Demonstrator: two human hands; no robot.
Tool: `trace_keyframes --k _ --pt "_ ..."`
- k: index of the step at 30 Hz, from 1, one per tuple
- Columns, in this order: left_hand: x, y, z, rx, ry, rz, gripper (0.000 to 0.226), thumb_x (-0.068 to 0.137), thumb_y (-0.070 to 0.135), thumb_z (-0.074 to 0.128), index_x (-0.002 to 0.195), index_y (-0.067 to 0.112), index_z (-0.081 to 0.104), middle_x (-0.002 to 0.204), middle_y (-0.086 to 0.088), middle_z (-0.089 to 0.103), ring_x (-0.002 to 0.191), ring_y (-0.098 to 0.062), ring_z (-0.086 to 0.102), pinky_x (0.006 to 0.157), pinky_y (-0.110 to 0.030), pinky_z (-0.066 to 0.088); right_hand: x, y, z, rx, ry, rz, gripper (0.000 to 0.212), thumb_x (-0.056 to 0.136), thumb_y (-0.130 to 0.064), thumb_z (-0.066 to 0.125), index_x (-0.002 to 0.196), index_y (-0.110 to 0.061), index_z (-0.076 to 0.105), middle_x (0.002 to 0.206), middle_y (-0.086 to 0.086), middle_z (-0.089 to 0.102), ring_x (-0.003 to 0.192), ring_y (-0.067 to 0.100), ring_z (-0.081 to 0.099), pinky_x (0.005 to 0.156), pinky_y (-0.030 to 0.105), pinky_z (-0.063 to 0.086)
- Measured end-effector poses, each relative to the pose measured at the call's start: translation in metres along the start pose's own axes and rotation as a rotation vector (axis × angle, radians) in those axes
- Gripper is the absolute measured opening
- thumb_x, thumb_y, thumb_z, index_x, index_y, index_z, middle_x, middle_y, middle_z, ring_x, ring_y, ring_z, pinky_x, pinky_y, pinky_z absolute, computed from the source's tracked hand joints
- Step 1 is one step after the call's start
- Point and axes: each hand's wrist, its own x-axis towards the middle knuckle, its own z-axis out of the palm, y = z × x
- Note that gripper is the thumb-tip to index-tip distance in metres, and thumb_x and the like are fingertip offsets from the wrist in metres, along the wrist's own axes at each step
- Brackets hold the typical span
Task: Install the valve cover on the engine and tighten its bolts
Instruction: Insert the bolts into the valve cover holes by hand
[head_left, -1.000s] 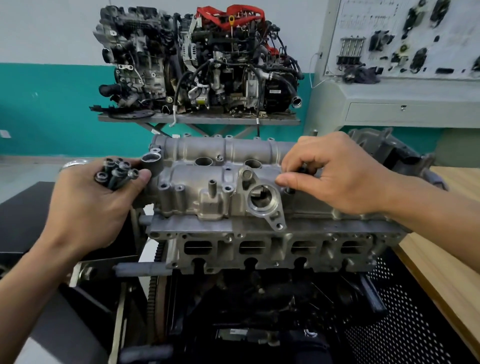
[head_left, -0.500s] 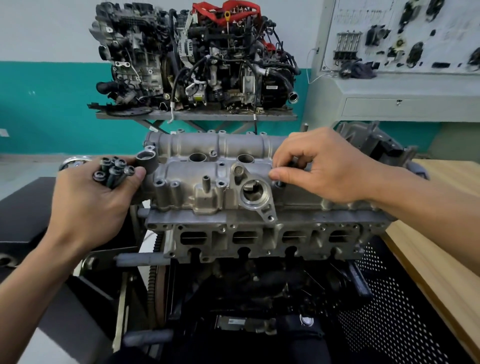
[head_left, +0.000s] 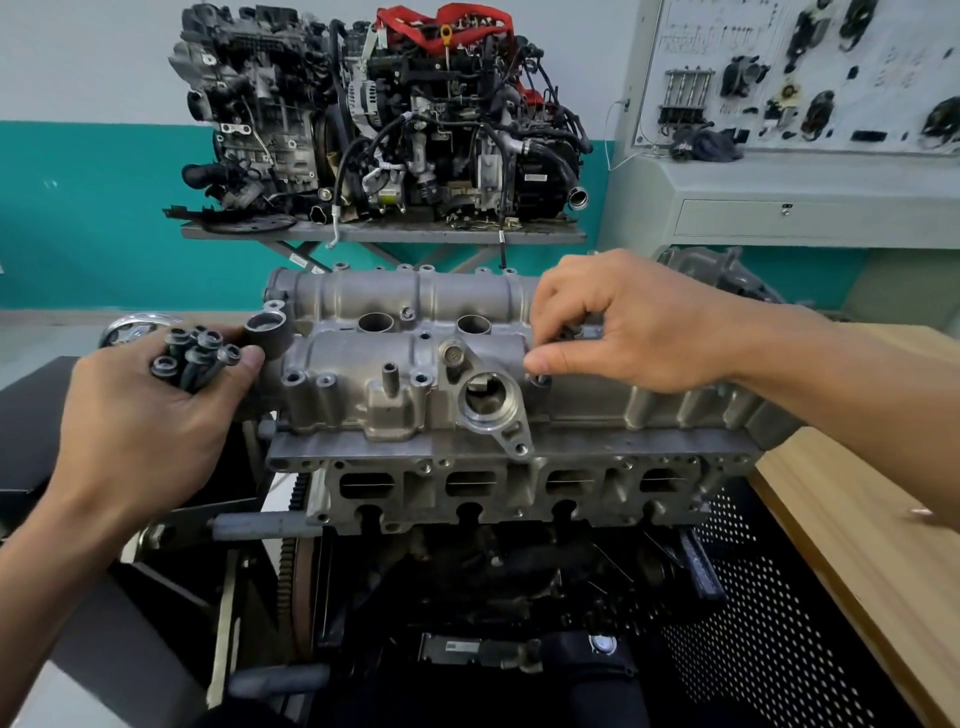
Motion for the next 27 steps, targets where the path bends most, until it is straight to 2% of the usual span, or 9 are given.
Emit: trace_keyframes --k 3,5,9,12,15,20,23,25,27 --pt "0.003 -0.003 0.0 -0.008 0.009 -0.015 0.043 0.081 0.084 0.051 0.1 0.051 0.071 0.092 0.032 0.072 0.087 0.004 0.071 0.07 -0.032 0.056 0.007 -0.006 0.003 -0.185 -0.002 -0.02 0.048 0.088 -0.058 0.049 0.066 -0.018 0.065 0.085 -0.002 0.056 0.081 0.015 0.052 0.075 0.04 0.046" --pt "0.006 -0.003 0.001 -0.012 0.007 -0.024 0.046 0.08 0.085 0.051 0.101 0.049 0.072 0.094 0.03 0.073 0.088 0.002 0.072 0.069 -0.032 0.057 0.009 -0.008 -0.002 -0.191 0.019 -0.024 0.054 0.089 -0.062 0.045 0.072 -0.017 0.069 0.091 -0.003 0.058 0.086 0.014 0.054 0.078 0.039 0.047" --pt "0.011 -0.005 0.005 0.0 0.003 -0.043 0.056 0.076 0.089 0.05 0.104 0.046 0.072 0.094 0.022 0.075 0.091 -0.002 0.072 0.073 -0.031 0.059 0.008 -0.002 -0.02 0.09 0.001 0.043 0.029 0.093 -0.043 0.059 0.097 -0.02 0.076 0.099 -0.007 0.068 0.093 0.008 0.065 0.084 0.027 0.051" --pt "0.012 -0.009 0.006 -0.017 -0.004 -0.045 0.065 0.076 0.088 0.051 0.112 0.038 0.072 0.099 0.013 0.076 0.095 -0.01 0.073 0.089 -0.042 0.059 0.004 0.003 -0.022 0.076 -0.114 0.04 0.016 0.093 -0.025 0.067 0.106 -0.022 0.075 0.099 -0.012 0.071 0.094 0.003 0.065 0.081 0.012 0.045" --pt "0.012 -0.01 0.007 -0.03 -0.016 -0.042 0.067 0.076 0.087 0.052 0.115 0.036 0.072 0.102 0.01 0.076 0.098 -0.013 0.073 0.092 -0.047 0.058 0.003 0.008 -0.017 0.077 -0.102 0.049 0.014 0.091 -0.02 0.07 0.103 -0.019 0.077 0.094 -0.014 0.073 0.088 -0.003 0.065 0.077 0.006 0.042" --pt "0.009 -0.002 0.006 0.005 -0.015 -0.063 0.067 0.077 0.085 0.053 0.117 0.034 0.071 0.097 0.018 0.075 0.09 0.002 0.07 0.08 -0.02 0.055 0.013 0.004 -0.009 -0.056 -0.061 -0.007 0.017 0.09 -0.031 0.07 0.082 -0.016 0.073 0.09 -0.007 0.069 0.083 0.006 0.063 0.076 0.023 0.049" --pt "0.006 0.004 0.008 0.02 -0.004 -0.039 0.043 0.081 0.065 0.063 0.111 0.036 0.071 0.093 0.022 0.072 0.083 0.011 0.066 0.075 -0.01 0.051 0.017 0.001 -0.006 -0.148 -0.067 -0.044 0.033 0.092 -0.041 0.061 0.076 -0.013 0.065 0.091 0.0 0.066 0.085 0.018 0.062 0.079 0.04 0.05" --pt "0.007 0.008 0.006 0.019 -0.018 -0.027 0.007 0.087 0.045 0.073 0.091 0.04 0.074 0.088 0.024 0.07 0.078 0.019 0.063 0.073 -0.014 0.052 0.018 -0.001 -0.005 -0.166 -0.078 -0.043 0.041 0.093 -0.048 0.053 0.076 -0.013 0.066 0.092 0.0 0.065 0.085 0.018 0.061 0.08 0.041 0.049" --pt "0.008 0.012 0.004 0.053 -0.045 -0.009 0.016 0.09 0.032 0.075 0.082 0.045 0.07 0.075 0.024 0.07 0.071 0.018 0.062 0.068 -0.005 0.048 0.018 -0.003 -0.01 -0.115 -0.085 -0.001 0.039 0.094 -0.05 0.053 0.085 -0.017 0.071 0.094 -0.006 0.067 0.088 0.011 0.063 0.082 0.038 0.051"
